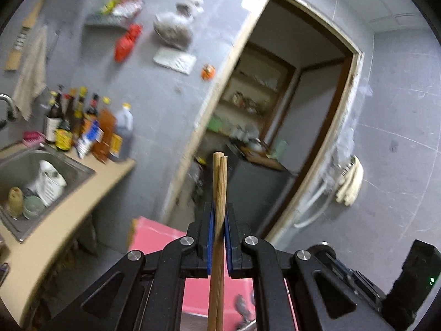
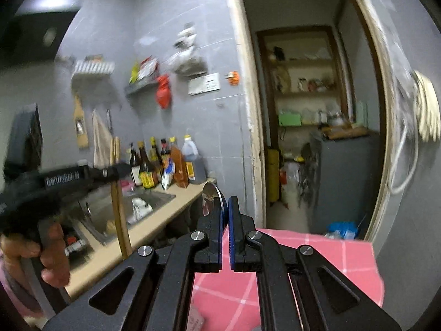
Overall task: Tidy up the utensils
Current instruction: 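Lift the chopsticks over the white caddy and open the left tool, then return the left tool to the pile and grasp a silver spoon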
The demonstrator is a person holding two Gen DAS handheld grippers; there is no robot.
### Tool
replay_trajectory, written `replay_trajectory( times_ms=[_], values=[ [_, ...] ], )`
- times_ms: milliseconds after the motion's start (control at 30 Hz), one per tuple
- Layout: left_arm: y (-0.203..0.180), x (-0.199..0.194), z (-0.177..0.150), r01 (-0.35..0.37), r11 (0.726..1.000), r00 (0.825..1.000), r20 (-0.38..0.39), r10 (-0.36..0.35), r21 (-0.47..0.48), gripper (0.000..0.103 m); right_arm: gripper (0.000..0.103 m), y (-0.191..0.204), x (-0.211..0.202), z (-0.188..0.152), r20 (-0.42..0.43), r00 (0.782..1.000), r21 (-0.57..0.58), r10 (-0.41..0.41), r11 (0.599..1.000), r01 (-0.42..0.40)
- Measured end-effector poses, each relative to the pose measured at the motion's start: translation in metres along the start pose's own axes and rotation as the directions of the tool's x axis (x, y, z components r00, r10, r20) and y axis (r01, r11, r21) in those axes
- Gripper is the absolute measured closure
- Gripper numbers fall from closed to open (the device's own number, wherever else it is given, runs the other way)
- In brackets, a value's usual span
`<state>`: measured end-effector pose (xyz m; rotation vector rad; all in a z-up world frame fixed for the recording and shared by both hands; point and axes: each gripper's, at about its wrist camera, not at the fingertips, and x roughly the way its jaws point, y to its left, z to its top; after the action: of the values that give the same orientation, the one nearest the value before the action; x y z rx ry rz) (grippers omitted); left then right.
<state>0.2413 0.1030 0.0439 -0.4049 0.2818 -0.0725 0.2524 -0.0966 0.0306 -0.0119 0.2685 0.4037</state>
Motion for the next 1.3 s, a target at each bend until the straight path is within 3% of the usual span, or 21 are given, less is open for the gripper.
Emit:
replay_trajectory(
  times_ms=[100,200,433,733,767,800,867,967,1033,1100,1133,1200,1300],
  values=[
    [0.008,-0.006,-0.012,-0.034,0.999,0.999,0.037,0.033,0.019,0.096,0.099,0.023,0.002,-0.012,-0.046,0.999,-0.084,-0.008,0.996,0.004],
    [0.011,-0.005,-0.022,-0.03,0.999,0.999,0.012,0.03,0.023,0.096,0.099,0.035,0.004,-0.019,-0.085,0.996,-0.115,-0.005,0.993,-0.005],
    [0.026,-0.006,-0.047,-0.019,1.0,0.997,-0.075,0.019,-0.001,0.096,0.099,0.036,0.011,-0.039,-0.192,0.981,-0.079,0.04,0.995,-0.056],
    [0.031,-0.012,-0.054,0.012,1.0,0.988,-0.154,-0.015,-0.019,0.094,0.096,0.03,0.01,-0.049,-0.242,0.964,0.001,0.11,0.994,-0.113],
    [0.031,-0.013,-0.054,0.017,1.0,0.987,-0.161,-0.019,-0.017,0.089,0.089,0.027,0.007,-0.049,-0.242,0.963,0.018,0.115,0.993,-0.114],
    [0.03,-0.013,-0.053,0.02,1.0,0.986,-0.167,-0.023,-0.017,0.076,0.079,0.025,0.006,-0.049,-0.239,0.964,0.028,0.119,0.993,-0.116],
    [0.03,-0.017,-0.054,0.025,0.999,0.986,-0.162,-0.03,-0.036,0.055,0.07,0.021,0.003,-0.048,-0.225,0.966,0.052,0.126,0.992,-0.117],
    [0.03,-0.023,-0.053,0.018,0.998,0.989,-0.149,-0.026,-0.057,0.055,0.07,0.011,-0.006,-0.044,-0.204,0.973,0.08,0.105,0.993,-0.091],
    [0.028,-0.025,-0.052,0.01,0.998,0.989,-0.144,-0.018,-0.059,0.053,0.059,-0.001,-0.018,-0.04,-0.176,0.982,0.107,0.069,0.993,-0.051],
    [0.021,-0.027,-0.049,0.012,0.998,0.991,-0.134,-0.019,-0.054,0.04,0.033,-0.018,-0.034,-0.038,-0.133,0.991,0.142,0.023,0.99,-0.004],
    [0.017,-0.028,-0.048,0.016,0.999,0.992,-0.125,-0.022,-0.046,0.037,0.028,-0.029,-0.043,-0.038,-0.112,0.994,0.161,-0.001,0.987,0.019],
    [0.007,-0.028,-0.047,0.024,0.999,0.993,-0.114,-0.028,-0.03,0.021,0.017,-0.047,-0.054,-0.037,-0.096,0.995,0.186,-0.034,0.981,0.052],
    [-0.015,-0.025,-0.046,0.058,0.998,0.992,-0.109,-0.06,-0.021,0.011,0.005,-0.08,-0.07,-0.038,-0.093,0.992,0.214,-0.086,0.971,0.104]
  ],
)
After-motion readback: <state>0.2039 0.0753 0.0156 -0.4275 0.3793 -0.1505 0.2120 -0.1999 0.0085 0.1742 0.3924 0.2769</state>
